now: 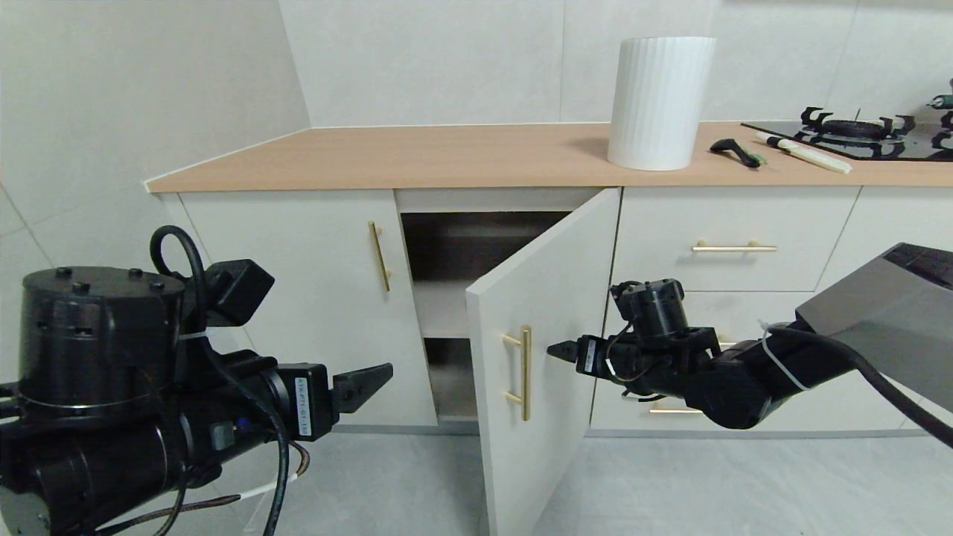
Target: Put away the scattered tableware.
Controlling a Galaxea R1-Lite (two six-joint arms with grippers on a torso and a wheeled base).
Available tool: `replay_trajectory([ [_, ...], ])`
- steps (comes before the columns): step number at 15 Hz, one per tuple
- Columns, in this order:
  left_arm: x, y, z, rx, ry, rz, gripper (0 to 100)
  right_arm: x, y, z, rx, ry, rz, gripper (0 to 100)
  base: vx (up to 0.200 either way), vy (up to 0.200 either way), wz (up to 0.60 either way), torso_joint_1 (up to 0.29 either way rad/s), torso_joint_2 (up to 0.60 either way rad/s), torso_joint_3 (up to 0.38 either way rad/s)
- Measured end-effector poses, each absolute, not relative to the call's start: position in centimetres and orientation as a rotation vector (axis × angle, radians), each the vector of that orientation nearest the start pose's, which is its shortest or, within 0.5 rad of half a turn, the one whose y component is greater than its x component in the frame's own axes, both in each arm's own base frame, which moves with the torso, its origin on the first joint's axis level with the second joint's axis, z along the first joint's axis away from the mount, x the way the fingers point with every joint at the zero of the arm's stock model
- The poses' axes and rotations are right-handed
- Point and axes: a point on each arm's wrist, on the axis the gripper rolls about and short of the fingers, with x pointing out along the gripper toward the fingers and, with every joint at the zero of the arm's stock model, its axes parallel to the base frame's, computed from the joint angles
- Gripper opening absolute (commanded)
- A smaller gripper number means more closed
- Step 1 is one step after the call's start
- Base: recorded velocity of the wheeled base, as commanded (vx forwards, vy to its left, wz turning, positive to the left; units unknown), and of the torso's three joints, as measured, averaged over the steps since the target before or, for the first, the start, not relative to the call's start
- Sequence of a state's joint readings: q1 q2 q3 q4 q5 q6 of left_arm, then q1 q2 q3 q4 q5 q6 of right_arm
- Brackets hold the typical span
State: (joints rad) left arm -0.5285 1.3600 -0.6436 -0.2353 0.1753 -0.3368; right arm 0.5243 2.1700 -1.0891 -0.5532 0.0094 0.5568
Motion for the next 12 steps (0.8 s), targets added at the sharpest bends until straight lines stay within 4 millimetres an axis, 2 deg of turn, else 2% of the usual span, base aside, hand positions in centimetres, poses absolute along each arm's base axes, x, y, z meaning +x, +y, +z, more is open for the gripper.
replay_trajectory([
  [3,18.2,-10.1,19.0,-0.163,0.496,-0.262,100,35.0,21.0,7.4,0.393,0.649,0.376,100,0.0,0.0,0.0,0.0,0.0,0.0],
  [6,17.9,-10.0,19.3,-0.169,0.484,-0.266,100,35.2,22.4,7.7,0.403,0.627,0.429,100,0.0,0.0,0.0,0.0,0.0,0.0],
  [12,17.2,-9.5,20.0,-0.185,0.448,-0.27,100,37.8,25.3,7.8,0.52,0.574,0.445,100,0.0,0.0,0.0,0.0,0.0,0.0],
])
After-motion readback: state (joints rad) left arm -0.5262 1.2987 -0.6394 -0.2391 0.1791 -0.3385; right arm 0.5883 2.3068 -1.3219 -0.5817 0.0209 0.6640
